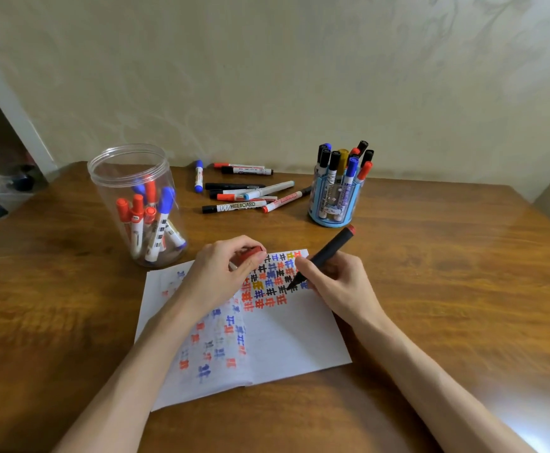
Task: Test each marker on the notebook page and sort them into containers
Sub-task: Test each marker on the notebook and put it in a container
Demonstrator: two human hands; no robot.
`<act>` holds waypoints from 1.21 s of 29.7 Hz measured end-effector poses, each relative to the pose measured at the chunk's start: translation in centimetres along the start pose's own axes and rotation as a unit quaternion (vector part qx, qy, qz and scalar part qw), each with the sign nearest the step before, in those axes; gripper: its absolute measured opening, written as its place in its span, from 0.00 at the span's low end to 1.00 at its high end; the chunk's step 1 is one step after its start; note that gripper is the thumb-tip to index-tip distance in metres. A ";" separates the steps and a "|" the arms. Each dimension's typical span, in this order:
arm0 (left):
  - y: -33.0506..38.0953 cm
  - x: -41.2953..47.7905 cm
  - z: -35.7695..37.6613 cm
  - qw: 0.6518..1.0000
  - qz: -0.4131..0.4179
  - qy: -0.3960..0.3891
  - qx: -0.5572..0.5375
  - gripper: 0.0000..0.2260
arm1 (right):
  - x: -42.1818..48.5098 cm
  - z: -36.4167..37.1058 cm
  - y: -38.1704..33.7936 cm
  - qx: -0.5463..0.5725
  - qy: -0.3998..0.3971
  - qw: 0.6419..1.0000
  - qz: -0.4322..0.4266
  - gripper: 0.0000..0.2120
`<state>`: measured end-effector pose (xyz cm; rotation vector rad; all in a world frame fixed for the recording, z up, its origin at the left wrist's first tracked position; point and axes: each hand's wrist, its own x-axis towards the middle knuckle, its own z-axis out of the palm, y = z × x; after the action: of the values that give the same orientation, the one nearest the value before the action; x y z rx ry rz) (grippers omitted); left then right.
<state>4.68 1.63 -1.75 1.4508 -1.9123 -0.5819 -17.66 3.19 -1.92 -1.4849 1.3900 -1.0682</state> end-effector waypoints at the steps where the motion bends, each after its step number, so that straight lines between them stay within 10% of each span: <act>1: 0.0 0.0 0.0 1.000 0.002 0.001 -0.001 0.11 | -0.1 0.1 0.2 -0.008 0.001 1.000 -0.010 0.09; 36: -0.2 -0.2 0.7 0.997 0.063 0.026 0.021 0.11 | 0.0 0.7 1.9 -0.038 0.003 0.996 -0.075 0.07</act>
<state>4.35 1.76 -2.42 1.3469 -1.9681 -0.4444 -17.62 3.12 -3.98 -1.6640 1.3535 -1.1233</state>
